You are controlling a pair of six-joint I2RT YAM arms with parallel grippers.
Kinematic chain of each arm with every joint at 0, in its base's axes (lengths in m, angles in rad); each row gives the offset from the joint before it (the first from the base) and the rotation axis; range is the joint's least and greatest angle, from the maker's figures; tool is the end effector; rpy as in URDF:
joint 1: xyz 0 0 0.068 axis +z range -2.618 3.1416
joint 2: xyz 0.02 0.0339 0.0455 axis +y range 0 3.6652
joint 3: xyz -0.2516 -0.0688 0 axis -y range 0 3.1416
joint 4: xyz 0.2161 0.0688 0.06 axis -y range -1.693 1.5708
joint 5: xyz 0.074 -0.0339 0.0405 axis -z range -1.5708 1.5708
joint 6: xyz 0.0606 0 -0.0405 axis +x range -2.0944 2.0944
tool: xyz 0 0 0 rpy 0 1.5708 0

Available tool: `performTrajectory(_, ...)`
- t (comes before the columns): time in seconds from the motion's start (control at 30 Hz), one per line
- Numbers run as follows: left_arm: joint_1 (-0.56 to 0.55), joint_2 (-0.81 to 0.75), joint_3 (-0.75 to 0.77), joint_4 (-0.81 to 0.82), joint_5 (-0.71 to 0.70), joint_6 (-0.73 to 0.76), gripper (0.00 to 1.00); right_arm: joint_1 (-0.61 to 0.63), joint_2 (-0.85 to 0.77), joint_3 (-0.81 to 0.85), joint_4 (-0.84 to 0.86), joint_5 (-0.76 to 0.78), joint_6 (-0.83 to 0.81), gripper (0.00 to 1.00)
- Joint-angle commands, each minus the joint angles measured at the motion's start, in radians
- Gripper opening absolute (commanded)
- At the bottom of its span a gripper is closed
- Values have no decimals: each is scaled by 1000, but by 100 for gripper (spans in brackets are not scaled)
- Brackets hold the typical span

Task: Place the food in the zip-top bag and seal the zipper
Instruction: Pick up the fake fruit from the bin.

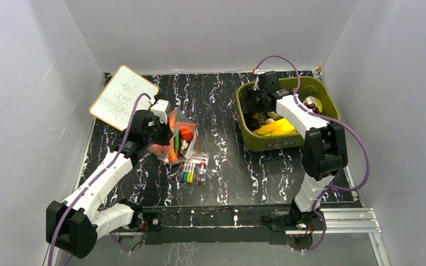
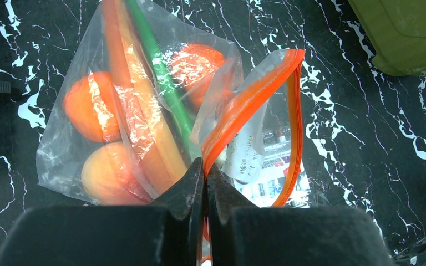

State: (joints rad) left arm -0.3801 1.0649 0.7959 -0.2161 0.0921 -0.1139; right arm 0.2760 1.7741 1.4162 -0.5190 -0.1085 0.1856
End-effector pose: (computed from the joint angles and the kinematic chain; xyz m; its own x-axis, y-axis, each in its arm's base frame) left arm 0.2219 -0.0947 0.2714 -0.4808 0.0702 -0.8740 0.3929 0.9084 -0.1431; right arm 0.3639 0.1099 0.2372 -0.7893 -0.0329 -0.6132 -0.1952 0.9602 0.1998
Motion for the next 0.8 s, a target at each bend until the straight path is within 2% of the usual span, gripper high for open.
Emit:
performTrajectory(0.0,-2,-28,-3,14,-3,15,0,3,48,48,32,-37,-7,71)
performTrajectory(0.33,-2,-31,-5,17,-12,17,0,-2,41,33,25,27,-21,48)
performTrajectory(0.77,-3,-32,-7,18,-22,17,0,-1,-52,15,14,76,-25,44)
